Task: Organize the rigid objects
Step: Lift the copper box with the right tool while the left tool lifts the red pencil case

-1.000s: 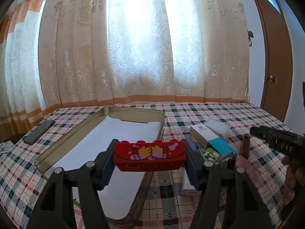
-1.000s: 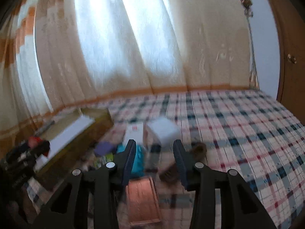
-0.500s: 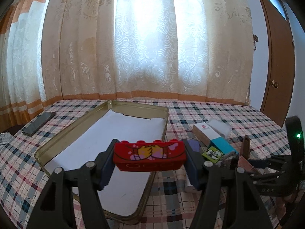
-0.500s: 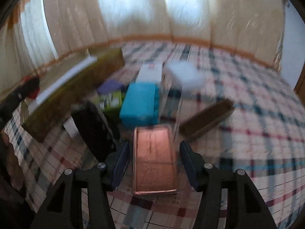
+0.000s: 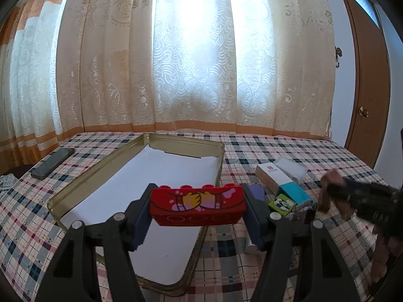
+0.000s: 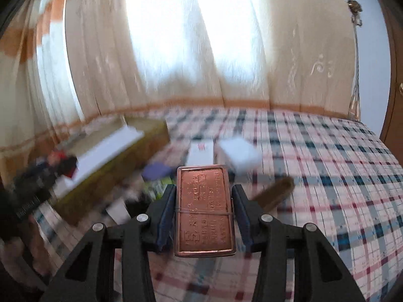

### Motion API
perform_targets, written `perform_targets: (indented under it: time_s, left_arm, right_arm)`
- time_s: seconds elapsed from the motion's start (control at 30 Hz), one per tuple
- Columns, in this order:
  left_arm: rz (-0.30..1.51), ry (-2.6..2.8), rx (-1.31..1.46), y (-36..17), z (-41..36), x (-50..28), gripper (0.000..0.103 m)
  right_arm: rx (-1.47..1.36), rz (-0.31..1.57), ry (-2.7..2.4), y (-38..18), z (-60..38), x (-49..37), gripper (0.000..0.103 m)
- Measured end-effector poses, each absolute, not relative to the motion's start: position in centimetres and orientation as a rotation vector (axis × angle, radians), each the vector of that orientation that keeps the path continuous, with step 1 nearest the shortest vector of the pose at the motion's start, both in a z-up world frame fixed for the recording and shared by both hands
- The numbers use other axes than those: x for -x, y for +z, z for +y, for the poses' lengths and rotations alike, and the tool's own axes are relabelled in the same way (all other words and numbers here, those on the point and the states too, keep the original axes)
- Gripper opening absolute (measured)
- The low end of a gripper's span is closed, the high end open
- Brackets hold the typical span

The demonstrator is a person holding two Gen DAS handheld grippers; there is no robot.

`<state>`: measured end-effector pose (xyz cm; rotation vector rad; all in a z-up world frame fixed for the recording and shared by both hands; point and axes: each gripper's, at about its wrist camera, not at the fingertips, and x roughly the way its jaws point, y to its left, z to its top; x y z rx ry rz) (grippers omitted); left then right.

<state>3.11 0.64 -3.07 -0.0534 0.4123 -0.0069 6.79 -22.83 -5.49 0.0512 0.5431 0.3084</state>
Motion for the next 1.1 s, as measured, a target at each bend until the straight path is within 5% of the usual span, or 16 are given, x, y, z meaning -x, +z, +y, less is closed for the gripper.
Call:
perform_targets:
  time_s: [0.5, 1.1]
  left_arm:
    - [0.388, 0.056, 0.054, -2.9, 2.9, -3.0, 0.064]
    - [0.368, 0.098, 0.072, -2.7, 5.4, -2.6, 0.064]
  right_arm:
    - [-0.039, 0.318, 0.32, -4.6, -18.7, -7.1, 0.048]
    - [0.012, 0.29, 0.411, -4.7, -13.2, -6.4, 0.048]
